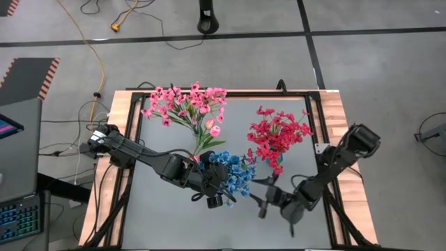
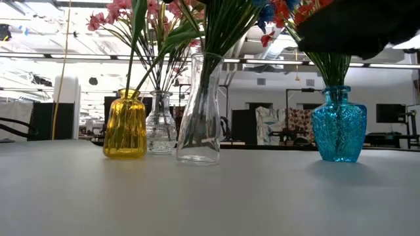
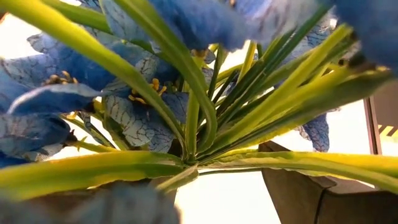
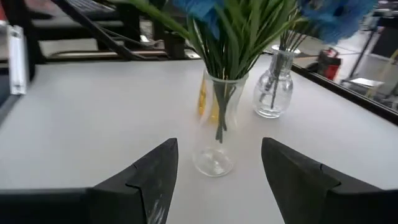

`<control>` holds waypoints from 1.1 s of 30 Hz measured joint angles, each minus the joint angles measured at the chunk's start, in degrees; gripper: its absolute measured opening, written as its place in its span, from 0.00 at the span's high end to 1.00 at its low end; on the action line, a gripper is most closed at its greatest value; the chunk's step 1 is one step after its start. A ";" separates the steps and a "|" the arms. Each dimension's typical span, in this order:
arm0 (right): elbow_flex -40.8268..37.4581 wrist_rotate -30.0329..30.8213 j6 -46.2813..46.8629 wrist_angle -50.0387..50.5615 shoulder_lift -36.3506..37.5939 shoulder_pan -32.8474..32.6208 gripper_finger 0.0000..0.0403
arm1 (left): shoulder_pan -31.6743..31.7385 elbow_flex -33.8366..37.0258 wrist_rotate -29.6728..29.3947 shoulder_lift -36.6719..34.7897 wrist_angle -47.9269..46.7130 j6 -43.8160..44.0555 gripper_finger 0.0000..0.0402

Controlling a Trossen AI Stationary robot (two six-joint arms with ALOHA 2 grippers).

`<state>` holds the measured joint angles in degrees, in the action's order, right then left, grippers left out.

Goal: Sort flowers into vase by color
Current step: Put the blue flowers into the bottom transparent vase

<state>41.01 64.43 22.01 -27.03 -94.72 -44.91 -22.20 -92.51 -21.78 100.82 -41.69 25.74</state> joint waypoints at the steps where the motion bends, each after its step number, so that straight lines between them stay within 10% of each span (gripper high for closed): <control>1: 0.80 -0.01 0.01 -0.02 -1.20 0.56 0.36 | 0.00 0.00 0.00 0.00 0.00 0.00 0.49; 13: 10.04 -0.45 0.05 -0.40 -13.09 7.50 0.36 | 0.00 0.00 -0.01 0.00 0.04 0.00 0.49; 33: 12.29 -18.60 0.02 -0.53 -14.09 13.15 0.35 | -0.01 0.00 -0.02 0.00 0.07 0.00 0.49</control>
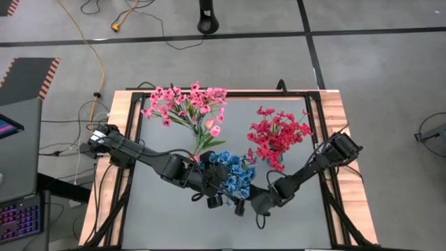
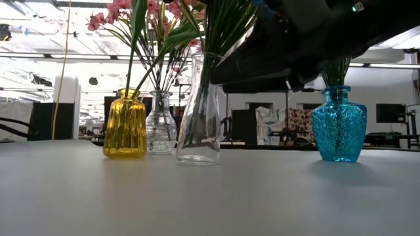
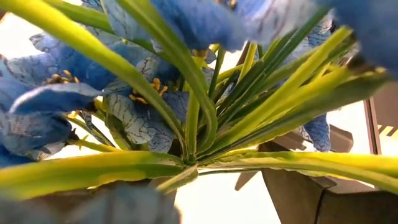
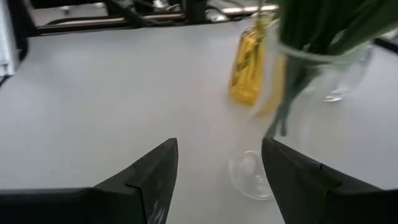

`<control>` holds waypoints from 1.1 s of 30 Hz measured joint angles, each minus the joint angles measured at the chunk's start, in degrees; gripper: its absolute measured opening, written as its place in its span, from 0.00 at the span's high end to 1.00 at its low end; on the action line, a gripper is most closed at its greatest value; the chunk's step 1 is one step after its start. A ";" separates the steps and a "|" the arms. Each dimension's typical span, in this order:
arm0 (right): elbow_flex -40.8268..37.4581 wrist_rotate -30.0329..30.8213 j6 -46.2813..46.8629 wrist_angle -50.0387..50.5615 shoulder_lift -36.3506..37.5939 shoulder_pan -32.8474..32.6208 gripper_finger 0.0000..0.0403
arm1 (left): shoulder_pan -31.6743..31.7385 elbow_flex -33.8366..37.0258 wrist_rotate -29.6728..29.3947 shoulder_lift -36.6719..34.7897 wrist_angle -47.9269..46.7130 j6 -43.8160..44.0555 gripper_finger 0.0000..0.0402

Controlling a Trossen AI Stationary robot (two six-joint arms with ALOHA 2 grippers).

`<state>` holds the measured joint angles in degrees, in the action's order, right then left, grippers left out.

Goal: Sort flowers into vase by color
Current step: Put the blue flowers into the bottom transparent vase

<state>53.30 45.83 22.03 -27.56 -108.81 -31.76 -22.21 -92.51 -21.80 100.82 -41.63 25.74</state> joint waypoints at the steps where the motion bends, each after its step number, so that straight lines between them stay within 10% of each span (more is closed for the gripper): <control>1: 0.00 -1.22 -0.01 0.00 0.00 0.23 0.35 | 0.01 0.00 0.00 0.00 0.00 0.00 0.49; 24: -0.02 -5.75 -0.43 -1.59 0.07 1.56 0.34 | 0.00 0.00 0.00 0.00 -0.02 0.00 0.49; 33: -0.02 -10.43 -3.02 -1.61 0.09 2.09 0.16 | 0.00 0.00 0.02 0.00 -0.04 0.00 0.49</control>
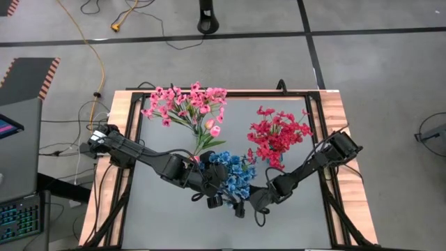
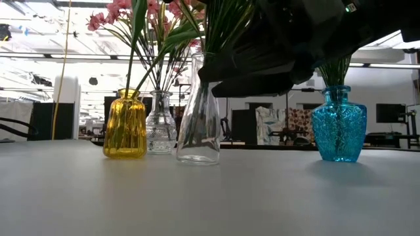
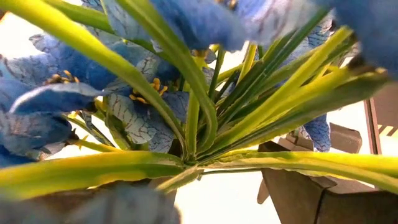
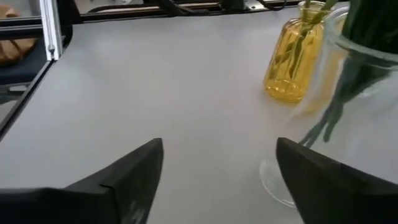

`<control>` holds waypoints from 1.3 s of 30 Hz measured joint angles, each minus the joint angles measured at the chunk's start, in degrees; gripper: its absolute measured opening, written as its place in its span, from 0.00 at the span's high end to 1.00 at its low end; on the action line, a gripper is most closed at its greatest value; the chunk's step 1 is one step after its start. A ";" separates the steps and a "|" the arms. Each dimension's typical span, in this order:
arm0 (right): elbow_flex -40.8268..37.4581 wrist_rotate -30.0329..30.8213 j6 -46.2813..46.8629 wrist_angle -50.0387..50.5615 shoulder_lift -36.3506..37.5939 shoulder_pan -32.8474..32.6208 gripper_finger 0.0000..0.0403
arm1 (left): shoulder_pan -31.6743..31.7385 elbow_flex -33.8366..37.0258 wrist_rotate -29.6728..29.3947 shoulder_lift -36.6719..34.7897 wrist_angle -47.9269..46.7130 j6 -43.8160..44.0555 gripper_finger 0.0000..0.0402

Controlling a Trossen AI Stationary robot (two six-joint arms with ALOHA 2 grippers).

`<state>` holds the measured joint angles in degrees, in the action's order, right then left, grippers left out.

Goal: Sort flowers into vase by color
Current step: Put the blue flowers into the bottom transparent vase

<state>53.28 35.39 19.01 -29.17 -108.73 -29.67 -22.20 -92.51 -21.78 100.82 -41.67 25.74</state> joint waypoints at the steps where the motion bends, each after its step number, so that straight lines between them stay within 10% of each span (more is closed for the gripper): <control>1: 0.00 0.11 0.36 0.02 0.00 0.12 0.13 | -0.01 0.00 0.00 0.00 0.00 -0.01 0.49; 15: 0.00 0.65 0.50 0.28 0.00 -0.90 0.03 | -0.01 0.00 0.00 0.00 -0.02 0.00 0.49; 26: 0.46 28.84 0.71 -0.04 0.09 -5.59 0.03 | 0.01 0.00 0.00 0.00 -0.02 0.00 0.49; 39: 0.46 18.71 2.60 -0.02 0.02 1.10 0.03 | 0.01 0.00 0.00 0.00 -0.02 0.00 0.49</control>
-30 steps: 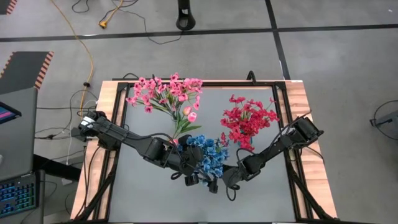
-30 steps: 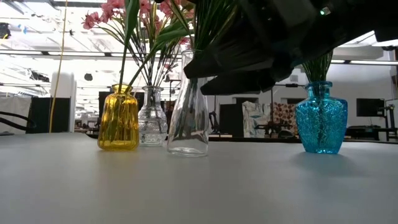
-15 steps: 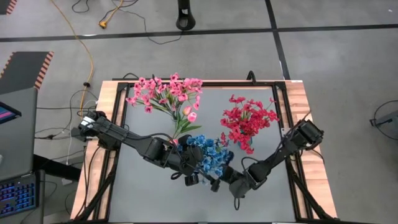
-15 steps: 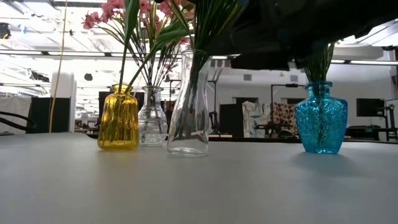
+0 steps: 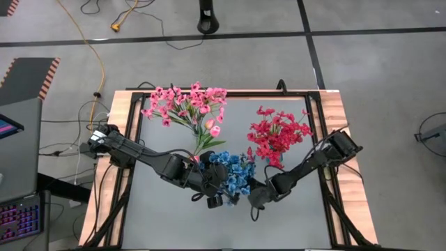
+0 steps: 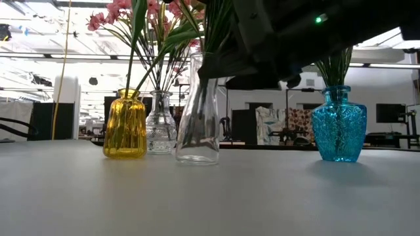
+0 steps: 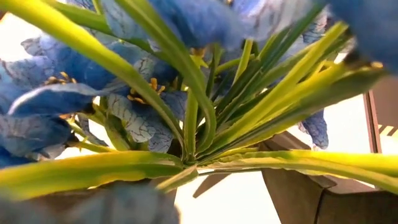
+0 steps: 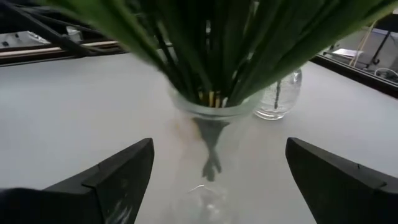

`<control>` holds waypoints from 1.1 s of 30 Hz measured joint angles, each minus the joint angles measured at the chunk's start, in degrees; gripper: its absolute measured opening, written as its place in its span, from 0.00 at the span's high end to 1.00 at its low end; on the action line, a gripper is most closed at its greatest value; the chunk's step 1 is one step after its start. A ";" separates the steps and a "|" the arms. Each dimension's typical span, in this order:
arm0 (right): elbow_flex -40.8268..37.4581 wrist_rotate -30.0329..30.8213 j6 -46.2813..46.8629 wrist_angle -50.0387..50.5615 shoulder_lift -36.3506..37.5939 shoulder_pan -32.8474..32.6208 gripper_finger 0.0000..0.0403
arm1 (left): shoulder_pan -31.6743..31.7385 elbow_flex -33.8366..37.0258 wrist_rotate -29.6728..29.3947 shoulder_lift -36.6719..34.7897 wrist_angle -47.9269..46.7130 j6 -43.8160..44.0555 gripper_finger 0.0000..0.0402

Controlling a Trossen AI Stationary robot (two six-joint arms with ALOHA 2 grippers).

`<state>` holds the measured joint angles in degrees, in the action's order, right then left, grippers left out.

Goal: Sort flowers into vase by color
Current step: Put the blue flowers into the bottom transparent vase

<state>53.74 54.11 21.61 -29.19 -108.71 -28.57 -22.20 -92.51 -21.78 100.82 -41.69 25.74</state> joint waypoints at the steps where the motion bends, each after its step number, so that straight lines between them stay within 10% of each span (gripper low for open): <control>1: 0.00 -0.02 0.00 0.00 0.00 0.32 0.03 | 0.00 0.00 0.00 0.00 0.00 0.00 0.49; 33: 0.02 -6.36 -0.51 -4.45 -0.02 2.95 0.03 | 0.00 0.00 -0.02 0.00 0.00 0.00 0.49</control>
<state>53.76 47.75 21.10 -33.64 -108.73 -25.62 -22.20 -92.51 -21.80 100.82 -41.69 25.74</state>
